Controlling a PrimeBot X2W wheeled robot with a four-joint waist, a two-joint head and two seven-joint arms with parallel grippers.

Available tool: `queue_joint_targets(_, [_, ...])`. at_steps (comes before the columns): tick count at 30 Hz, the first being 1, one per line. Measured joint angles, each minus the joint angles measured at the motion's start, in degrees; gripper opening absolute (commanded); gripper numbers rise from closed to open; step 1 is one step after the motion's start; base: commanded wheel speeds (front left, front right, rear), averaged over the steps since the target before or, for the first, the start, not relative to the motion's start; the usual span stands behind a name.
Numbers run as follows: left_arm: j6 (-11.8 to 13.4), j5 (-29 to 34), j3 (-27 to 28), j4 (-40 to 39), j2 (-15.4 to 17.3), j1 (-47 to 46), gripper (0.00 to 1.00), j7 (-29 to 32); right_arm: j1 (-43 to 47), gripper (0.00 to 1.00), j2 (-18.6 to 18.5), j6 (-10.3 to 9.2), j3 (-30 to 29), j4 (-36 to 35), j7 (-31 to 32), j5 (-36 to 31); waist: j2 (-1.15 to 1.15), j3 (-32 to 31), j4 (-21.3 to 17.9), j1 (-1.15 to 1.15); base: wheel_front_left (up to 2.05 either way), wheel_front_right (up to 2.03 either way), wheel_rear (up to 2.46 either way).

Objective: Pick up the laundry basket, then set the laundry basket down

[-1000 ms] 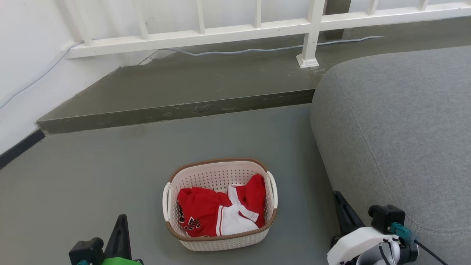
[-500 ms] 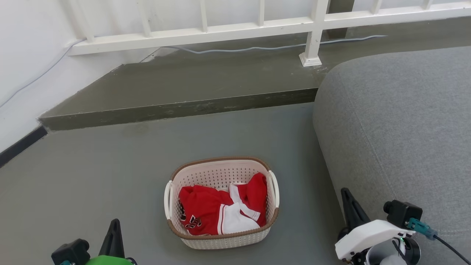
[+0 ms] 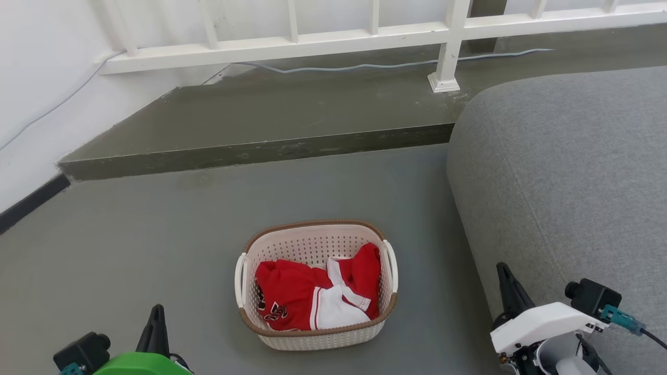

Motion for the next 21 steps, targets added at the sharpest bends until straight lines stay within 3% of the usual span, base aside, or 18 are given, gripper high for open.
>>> queue_joint_targets(21, [-1.2,-13.3,2.3,0.3,0.0,-2.0,0.0,3.8,-1.3,0.0,-0.1,2.12,-4.7,-0.3,3.7,13.3,0.0,0.4,0.7,0.0,0.0,0.0,0.0])
